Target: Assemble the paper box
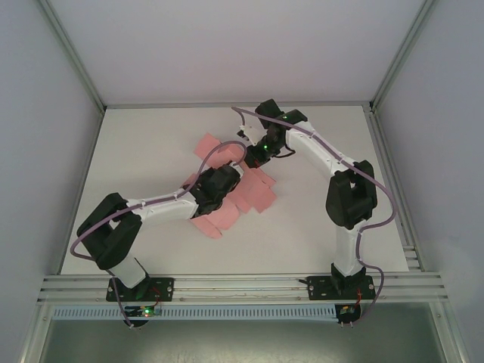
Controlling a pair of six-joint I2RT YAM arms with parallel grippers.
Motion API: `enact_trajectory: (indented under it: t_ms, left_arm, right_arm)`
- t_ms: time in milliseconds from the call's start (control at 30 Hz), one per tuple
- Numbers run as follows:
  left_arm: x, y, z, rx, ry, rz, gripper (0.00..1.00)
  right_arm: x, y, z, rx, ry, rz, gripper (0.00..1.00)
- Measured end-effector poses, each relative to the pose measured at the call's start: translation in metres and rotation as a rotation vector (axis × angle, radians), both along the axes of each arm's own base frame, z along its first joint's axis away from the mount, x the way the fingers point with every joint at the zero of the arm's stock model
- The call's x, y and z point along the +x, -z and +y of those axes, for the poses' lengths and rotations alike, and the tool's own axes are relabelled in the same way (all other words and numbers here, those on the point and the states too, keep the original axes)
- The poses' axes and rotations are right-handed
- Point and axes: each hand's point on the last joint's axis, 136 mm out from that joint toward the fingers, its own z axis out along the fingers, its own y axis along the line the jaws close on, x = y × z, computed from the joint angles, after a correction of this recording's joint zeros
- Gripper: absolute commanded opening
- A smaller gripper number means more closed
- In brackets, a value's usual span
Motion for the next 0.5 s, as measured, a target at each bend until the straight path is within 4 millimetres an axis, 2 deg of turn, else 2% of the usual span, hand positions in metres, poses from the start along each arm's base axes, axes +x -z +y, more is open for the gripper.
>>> enact_trajectory:
  t_ms: [33, 133, 167, 300, 333, 400, 500]
  left_arm:
    - [0.0, -0.001, -0.001, -0.012, 0.004, -0.002, 0.28]
    - [-0.004, -0.012, -0.012, -0.133, 0.031, -0.009, 0.35]
    - [-0.006, -0.018, -0.013, -0.177, 0.034, -0.016, 0.4]
    - [-0.019, -0.054, 0.002, -0.384, 0.02, -0.07, 0.97]
    - [-0.022, -0.065, 0.01, -0.442, 0.009, -0.089, 1.0]
    - [-0.026, -0.085, 0.034, -0.558, -0.039, -0.134, 1.0]
    - [-0.024, -0.113, 0.087, -0.722, -0.188, -0.227, 1.0]
  right_arm:
    - [0.002, 0.001, -0.003, -0.017, -0.008, -0.019, 0.0]
    - [0.01, -0.001, -0.003, -0.052, -0.046, -0.096, 0.0]
    - [0.012, -0.003, -0.002, -0.067, -0.063, -0.122, 0.0]
    - [0.019, -0.021, 0.005, -0.105, -0.153, -0.244, 0.0]
    - [0.021, -0.025, 0.007, -0.113, -0.176, -0.273, 0.0]
    - [0.025, -0.033, 0.01, -0.144, -0.229, -0.345, 0.0]
    - [0.029, -0.035, 0.011, -0.231, -0.315, -0.443, 0.0]
